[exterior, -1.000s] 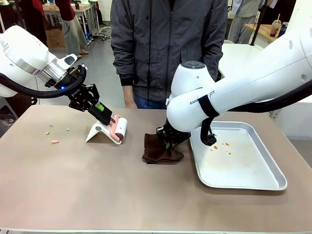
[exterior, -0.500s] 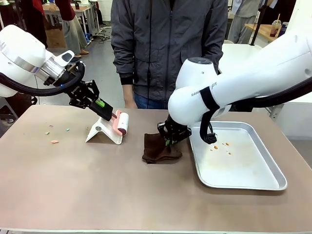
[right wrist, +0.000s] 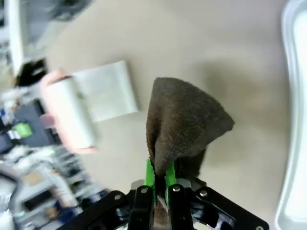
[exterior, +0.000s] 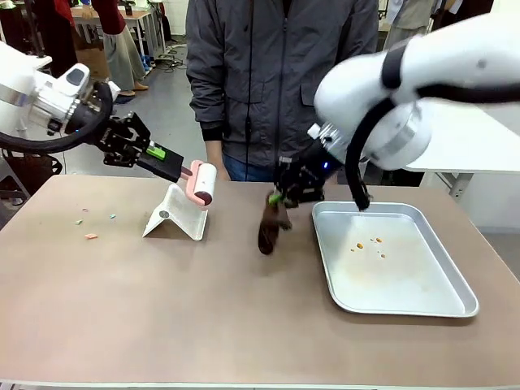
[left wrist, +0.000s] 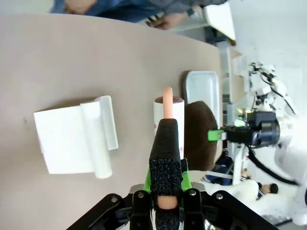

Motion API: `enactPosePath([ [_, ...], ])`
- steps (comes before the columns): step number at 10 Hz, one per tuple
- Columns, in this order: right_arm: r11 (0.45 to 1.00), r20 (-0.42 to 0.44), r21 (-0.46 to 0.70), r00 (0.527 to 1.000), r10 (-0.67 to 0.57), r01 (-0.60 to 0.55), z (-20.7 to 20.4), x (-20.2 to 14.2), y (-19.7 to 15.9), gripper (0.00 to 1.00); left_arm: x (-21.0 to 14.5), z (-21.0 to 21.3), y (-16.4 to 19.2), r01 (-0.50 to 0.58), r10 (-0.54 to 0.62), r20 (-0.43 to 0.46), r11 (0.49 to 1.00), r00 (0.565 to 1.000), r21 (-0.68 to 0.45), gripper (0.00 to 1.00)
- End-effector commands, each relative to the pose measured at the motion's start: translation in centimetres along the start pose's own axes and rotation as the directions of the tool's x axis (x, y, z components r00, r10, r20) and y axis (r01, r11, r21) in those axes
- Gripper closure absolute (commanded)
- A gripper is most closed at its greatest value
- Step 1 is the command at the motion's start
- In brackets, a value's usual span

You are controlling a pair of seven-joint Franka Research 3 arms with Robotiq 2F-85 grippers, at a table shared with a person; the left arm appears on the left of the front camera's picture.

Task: Clean the surface of the table.
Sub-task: Hold the Lint Roller with your left hand and the towel with your right hand.

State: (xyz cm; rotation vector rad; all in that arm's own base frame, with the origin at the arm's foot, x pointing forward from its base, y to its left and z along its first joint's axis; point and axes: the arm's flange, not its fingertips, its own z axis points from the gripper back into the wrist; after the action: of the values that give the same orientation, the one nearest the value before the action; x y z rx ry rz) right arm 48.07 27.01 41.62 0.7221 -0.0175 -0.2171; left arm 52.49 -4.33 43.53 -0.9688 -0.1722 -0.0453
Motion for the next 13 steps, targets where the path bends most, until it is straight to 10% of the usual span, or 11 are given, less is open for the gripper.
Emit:
enactPosePath([
  [1, 0.941, -0.097, 0.337, 0.995, 0.017, 0.017, 2.6, -2.9, -7.6, 1.0, -1.6, 1.7, 1.3, 0.017, -0.019, -0.016, 0.997, 1.0, -0.073, 0.81],
  [5, 0.798, -0.112, 0.6, 0.981, 0.156, -0.058, 7.4, -7.1, -11.9, 1.0, -6.2, 8.4, 6.9, 0.013, -0.027, -0.042, 0.951, 0.999, -0.308, 0.81],
  [8, 0.747, 0.03, 0.664, 0.999, 0.029, -0.042, 14.0, -9.7, -17.7, 1.0, -10.3, 15.6, 11.6, -0.034, 0.083, 0.135, 0.943, 0.987, -0.33, 0.81],
  [13, 0.733, 0.058, 0.678, 0.998, 0.029, -0.061, 23.5, -10.1, -28.3, 1.0, -14.5, 27.9, 20.2, 0.033, -0.009, 0.053, 0.877, 0.999, -0.479, 0.81],
])
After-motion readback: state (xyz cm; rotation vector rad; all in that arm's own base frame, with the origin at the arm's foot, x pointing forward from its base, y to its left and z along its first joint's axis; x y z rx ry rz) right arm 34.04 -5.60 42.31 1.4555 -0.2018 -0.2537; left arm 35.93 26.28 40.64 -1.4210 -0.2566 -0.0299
